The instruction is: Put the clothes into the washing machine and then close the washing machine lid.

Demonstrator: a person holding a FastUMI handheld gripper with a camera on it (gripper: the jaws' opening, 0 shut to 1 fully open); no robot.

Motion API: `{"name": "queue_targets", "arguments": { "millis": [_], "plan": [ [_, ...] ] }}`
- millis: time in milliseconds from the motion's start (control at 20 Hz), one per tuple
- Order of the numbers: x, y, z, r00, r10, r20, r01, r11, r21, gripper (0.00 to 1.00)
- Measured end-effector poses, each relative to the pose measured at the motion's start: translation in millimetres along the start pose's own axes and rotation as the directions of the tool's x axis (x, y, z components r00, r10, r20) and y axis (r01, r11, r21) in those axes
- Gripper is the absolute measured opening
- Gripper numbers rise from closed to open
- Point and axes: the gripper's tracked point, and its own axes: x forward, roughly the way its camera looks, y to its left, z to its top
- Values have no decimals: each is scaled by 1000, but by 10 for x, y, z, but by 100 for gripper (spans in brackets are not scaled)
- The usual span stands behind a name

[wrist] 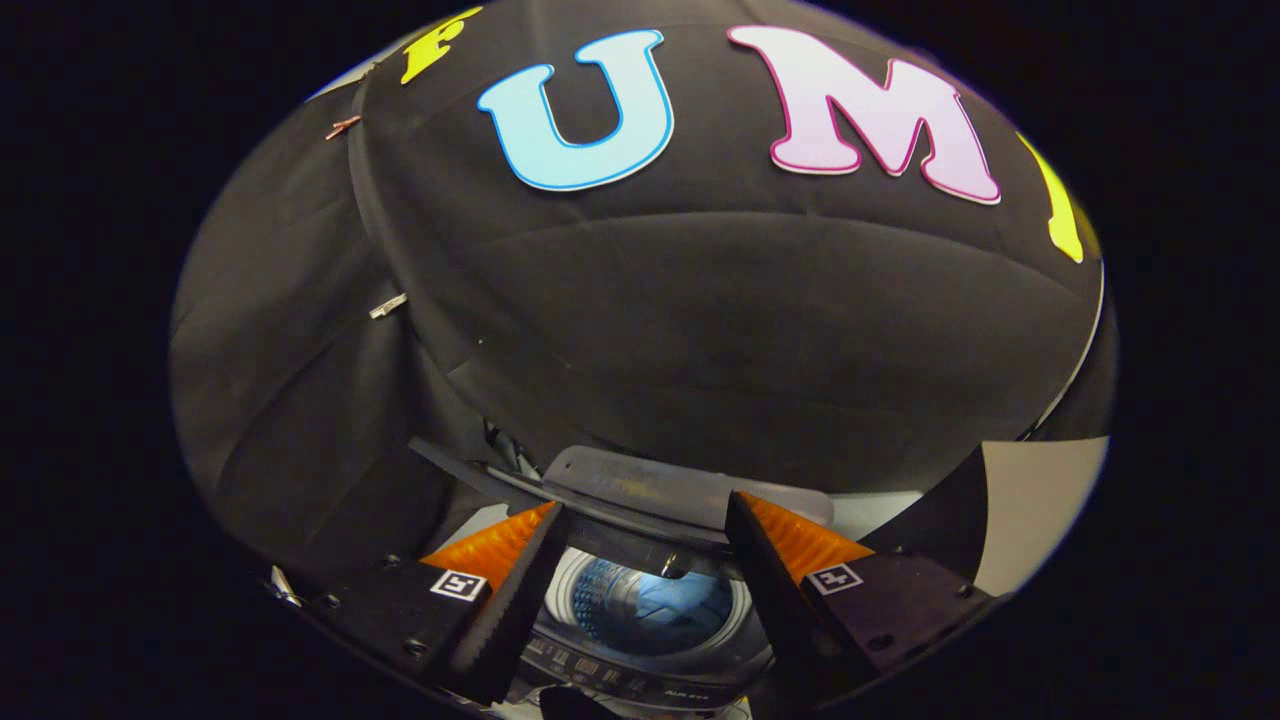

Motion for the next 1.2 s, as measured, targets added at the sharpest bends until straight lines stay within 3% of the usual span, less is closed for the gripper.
{"name": "queue_targets", "arguments": {
  "millis": [150, 400, 850, 950, 1200],
  "plan": [
    [-2, 50, -182, 997, 44, -70, -40, 997, 58, 100],
    [-26, 72, -242, 996, 47, -80, -43, 998, 49, 100],
    [-20, 105, -660, 971, 60, -230, -44, 996, 75, 100],
    [-35, 10, -664, 972, 18, -236, -5, 998, 58, 99],
    [-15, 62, -583, 981, 44, -187, -36, 998, 44, 99]
  ]
}}
